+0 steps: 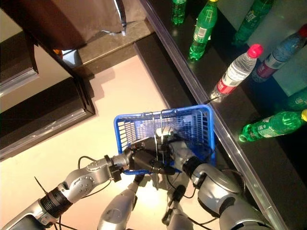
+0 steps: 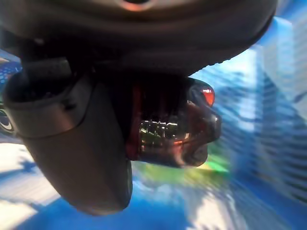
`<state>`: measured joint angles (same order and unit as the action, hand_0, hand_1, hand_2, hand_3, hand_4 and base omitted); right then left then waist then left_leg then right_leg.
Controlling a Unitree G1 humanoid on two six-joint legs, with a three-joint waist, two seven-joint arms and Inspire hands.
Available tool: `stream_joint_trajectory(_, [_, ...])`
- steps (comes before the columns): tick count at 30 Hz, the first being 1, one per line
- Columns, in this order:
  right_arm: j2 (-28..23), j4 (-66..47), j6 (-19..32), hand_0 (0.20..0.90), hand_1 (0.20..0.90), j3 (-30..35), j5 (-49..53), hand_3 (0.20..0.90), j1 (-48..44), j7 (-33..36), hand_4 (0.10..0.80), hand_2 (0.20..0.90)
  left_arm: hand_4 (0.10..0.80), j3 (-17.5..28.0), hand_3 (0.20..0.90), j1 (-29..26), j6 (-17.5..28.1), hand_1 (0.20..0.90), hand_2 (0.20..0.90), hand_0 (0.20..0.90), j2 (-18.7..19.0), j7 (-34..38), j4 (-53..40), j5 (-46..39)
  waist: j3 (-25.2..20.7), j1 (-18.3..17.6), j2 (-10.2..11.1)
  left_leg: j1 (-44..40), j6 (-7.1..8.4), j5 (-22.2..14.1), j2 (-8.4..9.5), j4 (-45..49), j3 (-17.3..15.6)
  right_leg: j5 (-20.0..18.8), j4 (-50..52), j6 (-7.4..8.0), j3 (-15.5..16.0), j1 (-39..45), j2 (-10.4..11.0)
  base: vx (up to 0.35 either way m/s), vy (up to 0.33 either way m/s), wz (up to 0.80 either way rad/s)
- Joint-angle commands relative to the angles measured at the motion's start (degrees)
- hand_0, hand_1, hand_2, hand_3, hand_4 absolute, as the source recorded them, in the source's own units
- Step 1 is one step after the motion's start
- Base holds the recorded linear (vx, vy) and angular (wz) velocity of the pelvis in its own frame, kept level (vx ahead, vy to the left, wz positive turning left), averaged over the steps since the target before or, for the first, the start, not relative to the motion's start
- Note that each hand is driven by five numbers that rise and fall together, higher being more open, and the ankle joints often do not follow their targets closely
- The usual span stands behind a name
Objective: Pick up the drink and place into the basket.
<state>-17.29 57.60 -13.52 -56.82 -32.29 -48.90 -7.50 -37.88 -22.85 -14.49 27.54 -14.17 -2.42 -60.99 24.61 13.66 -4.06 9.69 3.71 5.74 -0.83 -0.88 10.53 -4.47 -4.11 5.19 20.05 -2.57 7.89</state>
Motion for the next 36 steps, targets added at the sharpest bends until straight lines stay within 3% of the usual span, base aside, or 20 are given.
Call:
stream_joint_trajectory(1, [4.22, 0.75, -0.11, 0.3, 0.3, -2.06, -3.85, 0.2, -8.63, -0.07, 0.1, 0.3, 0.1, 0.65, 0.2, -10.87, 9.71, 0.3, 0.3, 0.3, -7.85, -5.17, -13.04, -7.78, -1.34, -0.01, 1.95, 2.01, -3.34, -0.4, 2.12, 0.38, -2.94, 0.42, 6.55, -0.6, -5.27, -4.39, 3.21, 0.009, -0.033, -0.02])
stream_joint_trajectory(9, [4.5, 5.07, -5.5, 0.3, 0.3, -1.68, -8.38, 0.2, -9.07, -0.44, 0.1, 0.3, 0.1, 0.2, 0.2, -11.03, 9.8, 0.3, 0.3, 0.3, -9.03, -5.07, -12.23, -6.36, -0.7, 0.02, 2.27, 2.43, -3.05, -0.46, 1.9, 0.84, -3.51, 0.21, 6.79, -0.59, -5.11, -4.89, 3.23, 0.004, -0.015, 0.0])
stream_joint_trajectory(18, [6.05, 7.09, -3.65, 0.3, 0.3, 0.04, -5.72, 0.2, -9.55, 7.65, 0.1, 0.3, 0.1, -0.82, 0.2, -11.6, 10.45, 0.3, 0.3, 0.3, -11.43, -4.61, -10.92, -6.18, -0.24, -0.56, 1.42, 3.3, -3.3, -0.32, 2.24, 1.24, -3.31, 0.03, 7.28, -0.74, -5.3, -6.04, 3.34, 0.007, 0.016, -0.02])
stream_joint_trajectory(19, [6.37, 7.07, -3.55, 0.502, 0.502, 0.22, -5.45, 0.436, -9.7, 8.68, 0.336, 0.502, 0.1, -1.04, 0.2, -11.84, 11.1, 0.3, 0.3, 0.3, -11.58, -4.49, -10.5, -6.06, -0.15, -0.65, 1.27, 3.5, -3.34, -0.3, 2.3, 1.34, -3.33, -0.03, 7.41, -0.73, -5.28, -6.31, 3.42, 0.008, 0.039, -0.01])
stream_joint_trajectory(20, [6.54, 6.91, -3.41, 0.867, 0.867, 0.39, -5.11, 0.862, -9.72, 9.43, 0.762, 0.867, 0.1, -1.19, 0.2, -11.9, 11.68, 0.3, 0.3, 0.3, -11.63, -4.41, -10.12, -5.97, -0.1, -0.74, 1.14, 3.58, -3.4, -0.33, 2.35, 1.41, -3.37, -0.01, 7.49, -0.73, -5.3, -6.42, 3.47, 0.007, 0.037, 0.0])
stream_joint_trajectory(21, [6.66, 6.81, -3.59, 0.9, 0.9, 0.54, -4.73, 0.9, -9.81, 9.78, 0.8, 0.9, 0.1, -1.21, 0.2, -11.93, 11.98, 0.3, 0.3, 0.3, -11.65, -4.38, -9.91, -5.92, -0.06, -0.78, 1.06, 3.64, -3.42, -0.37, 2.38, 1.48, -3.41, 0.0, 7.52, -0.72, -5.29, -6.47, 3.52, 0.01, 0.033, 0.01])
stream_joint_trajectory(29, [5.52, 5.44, -1.08, 0.9, 0.9, 1.84, 1.19, 0.9, -11.04, 13.52, 0.8, 0.9, 0.1, -0.71, 0.2, -11.85, 13.63, 0.3, 0.3, 0.3, -10.46, -3.09, -9.69, -6.61, 0.11, -0.78, 1.08, 3.64, -3.58, -0.5, 2.55, 1.61, -3.6, -0.1, 7.56, -0.63, -5.18, -6.59, 3.66, 0.0, 0.0, 0.0])
stream_joint_trajectory(36, [1.42, 0.72, 1.94, 0.9, 0.9, 4.17, 7.64, 0.9, -10.78, 17.29, 0.8, 0.9, 0.1, 2.05, 0.2, -9.77, 13.33, 0.3, 0.3, 0.3, -8.25, -1.82, -11.65, -6.54, -0.7, -1.0, 2.2, 2.16, -3.25, -0.71, 1.93, 0.82, -4.01, 0.17, 7.15, -0.56, -5.16, -5.46, 3.13, -0.002, -0.009, 0.0])
